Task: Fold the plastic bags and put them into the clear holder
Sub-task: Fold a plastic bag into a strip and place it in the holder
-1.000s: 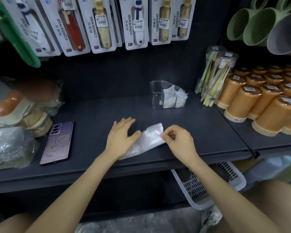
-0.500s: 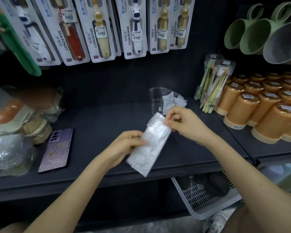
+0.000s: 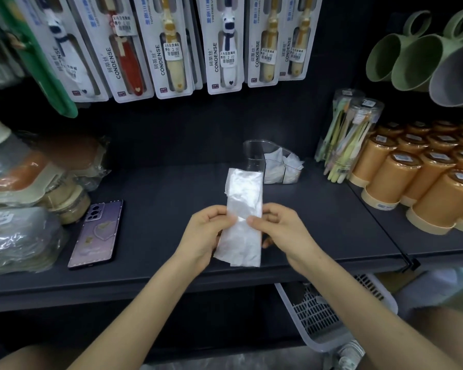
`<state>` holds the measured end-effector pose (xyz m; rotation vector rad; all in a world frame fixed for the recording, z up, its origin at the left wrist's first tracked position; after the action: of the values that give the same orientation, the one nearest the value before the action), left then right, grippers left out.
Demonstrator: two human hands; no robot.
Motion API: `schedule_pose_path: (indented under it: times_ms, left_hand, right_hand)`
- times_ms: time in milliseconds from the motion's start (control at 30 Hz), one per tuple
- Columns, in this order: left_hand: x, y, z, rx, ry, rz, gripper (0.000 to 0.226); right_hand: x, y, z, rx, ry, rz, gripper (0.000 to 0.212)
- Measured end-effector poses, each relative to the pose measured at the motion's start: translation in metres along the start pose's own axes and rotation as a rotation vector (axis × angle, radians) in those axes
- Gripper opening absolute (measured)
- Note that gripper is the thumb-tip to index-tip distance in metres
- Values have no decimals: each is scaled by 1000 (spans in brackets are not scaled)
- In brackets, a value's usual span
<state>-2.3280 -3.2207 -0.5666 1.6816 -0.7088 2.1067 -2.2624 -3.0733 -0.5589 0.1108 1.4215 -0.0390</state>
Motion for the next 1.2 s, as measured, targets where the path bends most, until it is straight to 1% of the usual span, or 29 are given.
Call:
schedule_pose_path:
  times_ms: [67,200,333,467,500,567,600,633,667,733,767,833,867,933,967,1000,1067,1133,1200]
  left_hand:
    - [-1,-4,2,34,27,72,13]
    - [0,-6,4,49,63,132,18]
    - [5,-6,7,-45,107,166,19]
    - [14,-1,7,-137,195,355,37]
    - [16,1,7,-152,218,344,41]
    - [20,5,6,-199,251,253,55]
    - [22,5,6,-230,254,203,58]
    - [24,5,6,-263,254,158,53]
    - [26,5,6,-285,248,109,39]
    - [29,5,6,-277,226,6,11]
    - [31,6,6,-259,213,-37,7]
    - [31,8,4,-224,176,-97,9]
    - [31,8,4,-209,154,-126,11]
    - [32,8,2,-177,108,-200,15]
    - [32,8,2,-165,85,-242,15]
    - [32,7,0,-156,60,-281,16]
    - [32,4,-4,-144,7,-341,18]
    - [30,2,-9,-128,-15,-325,20]
    - [26,-1,-13,-123,2,-262,25]
  right_hand:
    - [1,-4,0,40,57,-48,9]
    - [-1,-4,2,40,109,-93,14]
    - [-3,-1,4,31,151,-98,15]
    - [-8,3,8,-3,235,-35,18]
    - [-9,3,8,-14,254,-15,20]
    - [-11,4,9,-41,298,36,23]
    - [-12,5,8,-52,320,66,25]
    - [-13,5,8,-58,336,91,26]
    - [-14,4,8,-56,340,105,27]
    - [-15,5,7,-47,323,114,30]
    - [-15,7,7,-52,300,109,31]
    - [-15,12,7,-136,232,28,30]
    - [-15,15,8,-204,184,-60,31]
    - [-18,23,8,-281,85,-221,42]
    - [-19,25,7,-272,46,-235,42]
    - [-19,27,6,-249,20,-191,38]
    - [-20,24,2,-188,-4,-23,26]
    - [-18,22,-4,-76,14,13,10]
    - [-19,26,-10,40,57,-13,3]
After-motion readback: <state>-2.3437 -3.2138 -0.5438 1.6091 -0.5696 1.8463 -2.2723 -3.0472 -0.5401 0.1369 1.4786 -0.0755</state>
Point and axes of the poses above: each hand's wrist, its own z-axis away from the middle knuckle, its own y-axis out of the back of the hand, x = y × z, the point moved 1 cm from there along -z, towards the middle knuckle, and after that the axes turned 10 degrees about -x, right-handed, at the moved point
